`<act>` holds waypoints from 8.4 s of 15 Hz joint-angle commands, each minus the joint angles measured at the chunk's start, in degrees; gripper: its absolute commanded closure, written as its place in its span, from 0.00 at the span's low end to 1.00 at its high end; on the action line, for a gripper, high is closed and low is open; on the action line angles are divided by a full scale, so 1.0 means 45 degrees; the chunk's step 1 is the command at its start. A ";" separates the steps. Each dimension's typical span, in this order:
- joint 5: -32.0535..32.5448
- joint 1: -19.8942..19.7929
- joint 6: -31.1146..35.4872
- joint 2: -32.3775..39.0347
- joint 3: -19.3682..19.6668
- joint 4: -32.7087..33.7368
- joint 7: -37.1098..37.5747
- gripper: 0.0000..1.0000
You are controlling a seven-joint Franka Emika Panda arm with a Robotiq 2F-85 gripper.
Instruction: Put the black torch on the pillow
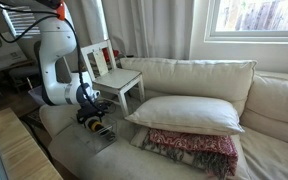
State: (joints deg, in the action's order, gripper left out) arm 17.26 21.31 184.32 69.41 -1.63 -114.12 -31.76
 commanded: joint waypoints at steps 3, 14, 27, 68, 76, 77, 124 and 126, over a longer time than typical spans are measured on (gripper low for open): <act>0.0640 0.0686 0.0053 0.0917 0.0596 0.0860 0.1033 0.00; -0.1215 0.0345 -0.0979 -0.0080 -0.0024 -0.0133 0.5145 0.00; -0.5171 0.0508 0.2747 0.1305 0.0273 0.0220 0.8611 0.00; -0.6181 -0.3104 0.2736 0.1456 -0.2417 0.0136 1.0310 0.00; -0.7414 -0.3555 0.3120 0.1592 -0.2786 -0.0036 1.1601 0.00; -0.7598 -0.3680 0.3235 0.1560 -0.2879 -0.0184 1.1809 0.00; -0.5182 -0.7530 0.5700 0.0594 -0.4612 -0.3405 1.8642 0.77; -0.5089 -0.7838 0.5858 0.0034 -0.4838 -0.4108 1.8606 0.77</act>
State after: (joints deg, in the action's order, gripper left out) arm -5.43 -10.01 208.66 74.84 -21.07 -125.11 53.97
